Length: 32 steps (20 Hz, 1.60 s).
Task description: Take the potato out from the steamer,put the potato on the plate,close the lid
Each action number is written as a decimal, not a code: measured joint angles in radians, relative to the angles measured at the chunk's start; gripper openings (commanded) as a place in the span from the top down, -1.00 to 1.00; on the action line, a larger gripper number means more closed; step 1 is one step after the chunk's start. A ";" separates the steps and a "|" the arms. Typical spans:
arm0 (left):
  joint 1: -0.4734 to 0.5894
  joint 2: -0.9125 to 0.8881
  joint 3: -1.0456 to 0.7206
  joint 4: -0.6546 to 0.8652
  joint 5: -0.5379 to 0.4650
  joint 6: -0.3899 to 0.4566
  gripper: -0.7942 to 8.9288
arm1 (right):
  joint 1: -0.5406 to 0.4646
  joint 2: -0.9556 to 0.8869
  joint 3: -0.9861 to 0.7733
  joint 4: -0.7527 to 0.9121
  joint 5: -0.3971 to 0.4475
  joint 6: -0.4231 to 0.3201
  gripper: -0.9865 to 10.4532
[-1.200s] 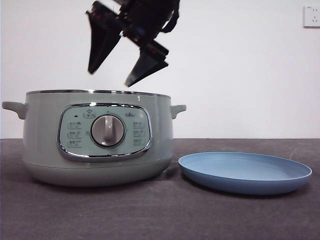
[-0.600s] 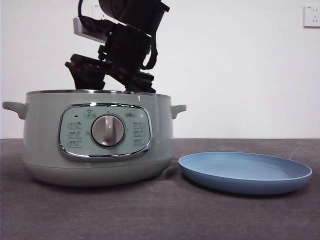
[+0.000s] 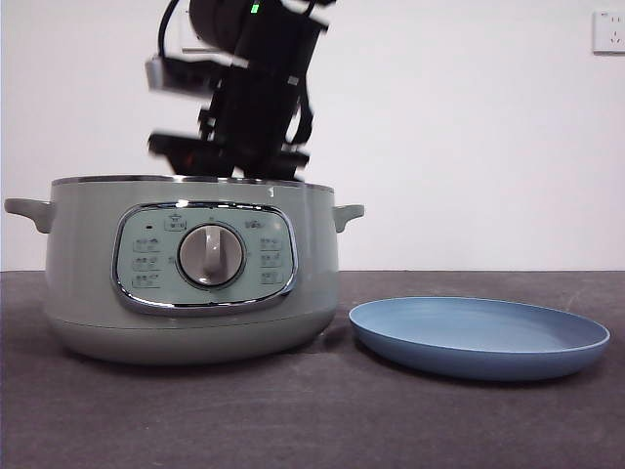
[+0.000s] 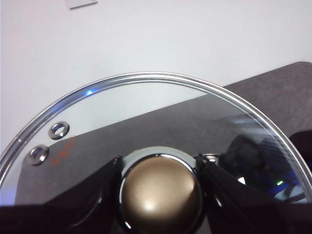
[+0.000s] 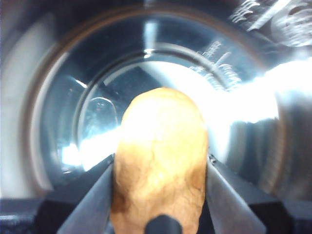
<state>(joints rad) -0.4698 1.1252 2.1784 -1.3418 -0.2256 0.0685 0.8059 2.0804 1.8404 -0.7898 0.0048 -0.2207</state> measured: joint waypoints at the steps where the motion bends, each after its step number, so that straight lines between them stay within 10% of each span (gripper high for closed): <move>1: 0.000 0.013 0.000 0.000 0.000 0.000 0.85 | -0.008 -0.064 0.000 -0.019 0.001 -0.001 0.84; 14: -0.001 0.312 0.000 0.075 0.235 0.003 0.85 | -0.286 -0.572 0.015 -0.568 0.004 0.130 0.84; 32: -0.001 0.367 0.000 0.056 0.259 0.003 0.85 | -0.408 -0.439 -0.351 -0.259 -0.058 0.154 0.84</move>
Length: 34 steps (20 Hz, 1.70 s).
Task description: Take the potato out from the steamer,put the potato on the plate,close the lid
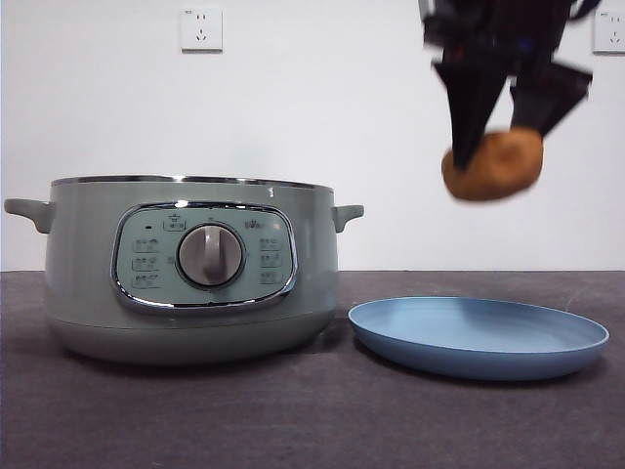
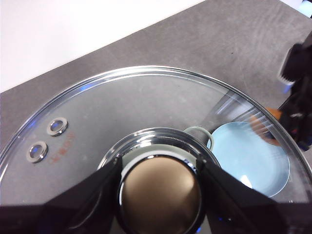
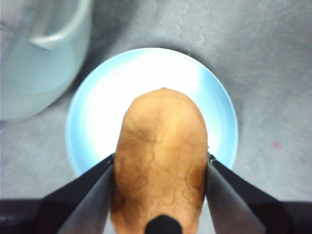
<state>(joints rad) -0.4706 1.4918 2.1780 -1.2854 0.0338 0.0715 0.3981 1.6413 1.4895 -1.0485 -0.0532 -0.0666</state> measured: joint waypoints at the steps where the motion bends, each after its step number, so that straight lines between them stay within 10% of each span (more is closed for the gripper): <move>1: 0.000 0.000 0.000 0.000 0.000 0.000 0.85 | 0.000 0.000 -0.056 0.058 -0.004 0.000 0.84; 11: 0.000 0.000 0.000 0.000 0.000 0.015 0.85 | 0.000 0.057 -0.399 0.455 -0.049 0.008 0.81; 15: 0.000 0.000 0.000 0.000 0.000 0.017 0.85 | 0.000 0.058 -0.397 0.476 -0.050 0.027 0.02; 34: 0.000 0.109 -0.109 0.183 0.000 0.041 0.85 | 0.000 -0.525 -0.305 0.323 -0.048 0.053 0.01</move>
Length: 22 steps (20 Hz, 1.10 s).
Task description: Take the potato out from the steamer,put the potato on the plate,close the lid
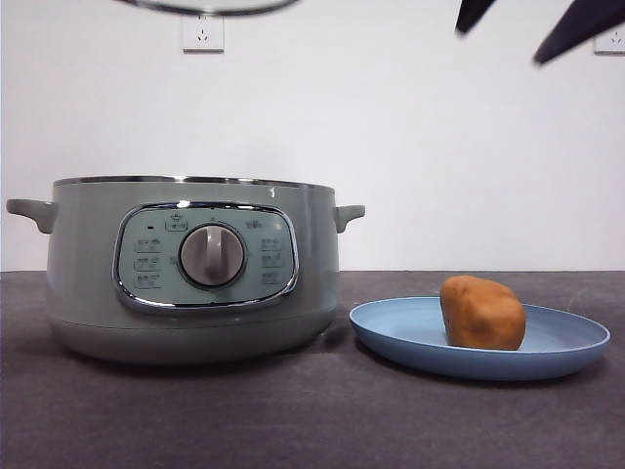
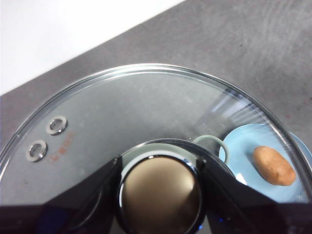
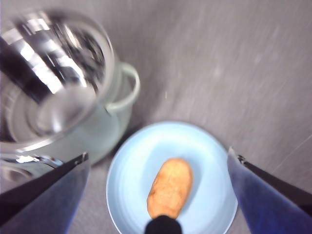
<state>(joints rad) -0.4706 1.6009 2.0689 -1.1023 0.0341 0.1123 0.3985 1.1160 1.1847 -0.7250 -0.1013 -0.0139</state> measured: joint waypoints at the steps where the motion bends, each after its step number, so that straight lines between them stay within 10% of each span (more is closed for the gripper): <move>1: 0.000 0.000 -0.036 0.024 0.000 -0.008 0.85 | 0.000 -0.029 0.000 -0.003 0.000 0.000 0.01; 22: 0.000 -0.007 -0.573 0.423 0.021 -0.098 0.85 | 0.000 -0.086 0.000 -0.045 0.052 0.007 0.01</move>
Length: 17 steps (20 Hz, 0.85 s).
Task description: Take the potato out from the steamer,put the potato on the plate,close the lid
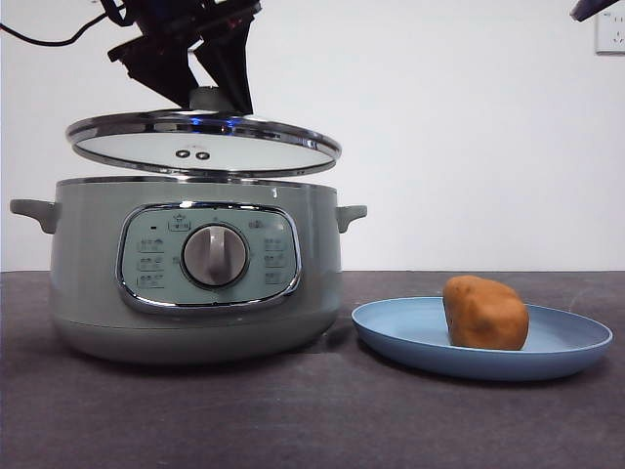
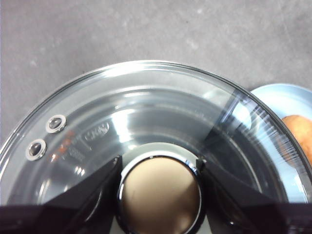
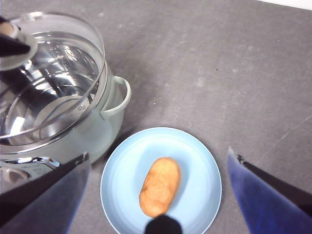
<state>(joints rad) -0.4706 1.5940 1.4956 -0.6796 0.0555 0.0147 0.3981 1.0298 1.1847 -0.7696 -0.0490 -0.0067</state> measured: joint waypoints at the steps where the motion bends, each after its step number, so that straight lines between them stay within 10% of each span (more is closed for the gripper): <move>1: 0.000 0.000 -0.004 0.000 0.000 0.000 0.85 | 0.000 0.000 0.000 0.000 0.000 0.000 0.01; 17: 0.001 -0.024 -0.129 0.086 -0.011 -0.008 0.85 | 0.000 0.000 0.000 0.000 0.000 0.000 0.01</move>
<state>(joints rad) -0.4694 1.5703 1.3663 -0.5938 0.0441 0.0067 0.3981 1.0298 1.1847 -0.7692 -0.0490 -0.0067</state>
